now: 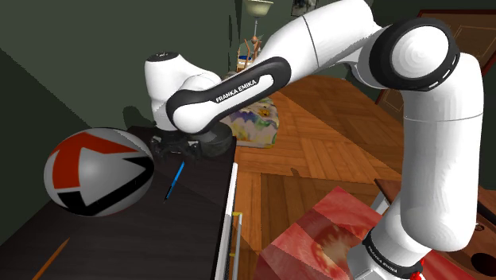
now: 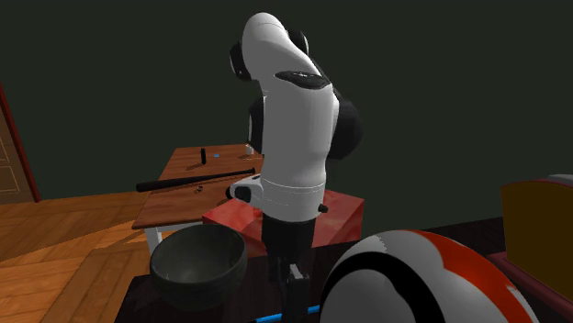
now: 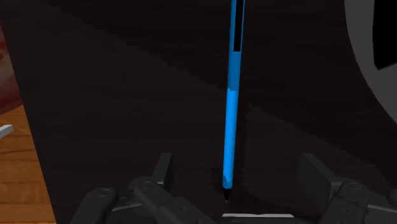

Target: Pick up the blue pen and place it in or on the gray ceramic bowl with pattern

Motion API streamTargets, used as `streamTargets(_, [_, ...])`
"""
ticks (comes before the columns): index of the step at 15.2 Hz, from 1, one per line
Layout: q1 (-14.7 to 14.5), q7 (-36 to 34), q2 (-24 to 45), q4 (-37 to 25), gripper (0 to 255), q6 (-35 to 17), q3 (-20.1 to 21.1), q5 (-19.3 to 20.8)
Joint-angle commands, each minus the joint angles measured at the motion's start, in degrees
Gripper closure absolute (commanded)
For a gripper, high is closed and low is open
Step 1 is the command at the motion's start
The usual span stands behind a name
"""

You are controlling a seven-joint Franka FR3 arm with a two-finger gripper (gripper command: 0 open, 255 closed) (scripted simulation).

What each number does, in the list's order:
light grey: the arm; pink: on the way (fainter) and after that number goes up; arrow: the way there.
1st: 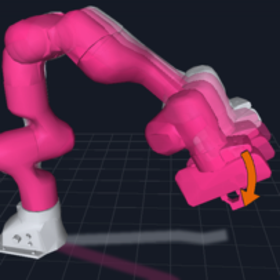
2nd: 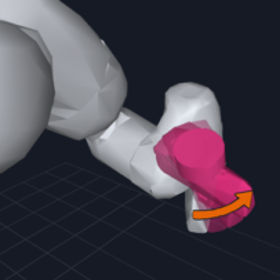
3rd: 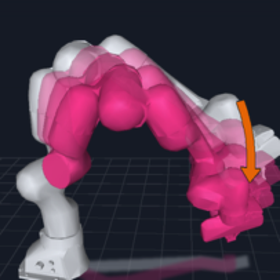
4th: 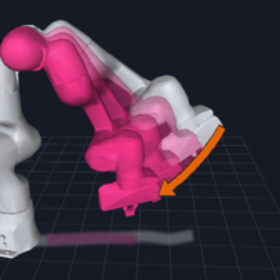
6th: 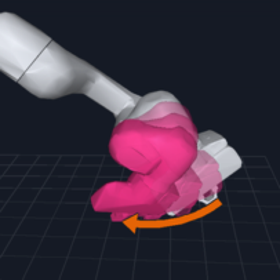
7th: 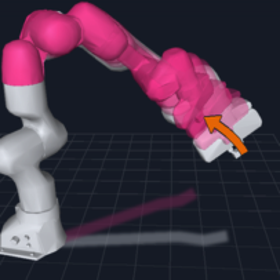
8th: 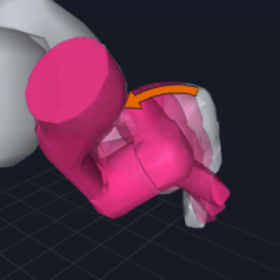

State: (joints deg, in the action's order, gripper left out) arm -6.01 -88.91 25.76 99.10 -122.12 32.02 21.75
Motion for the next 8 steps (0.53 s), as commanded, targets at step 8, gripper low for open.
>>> streamTargets(8, [-0.1,-0.4,0.9,0.7,0,-1.5,-0.4,0.7])
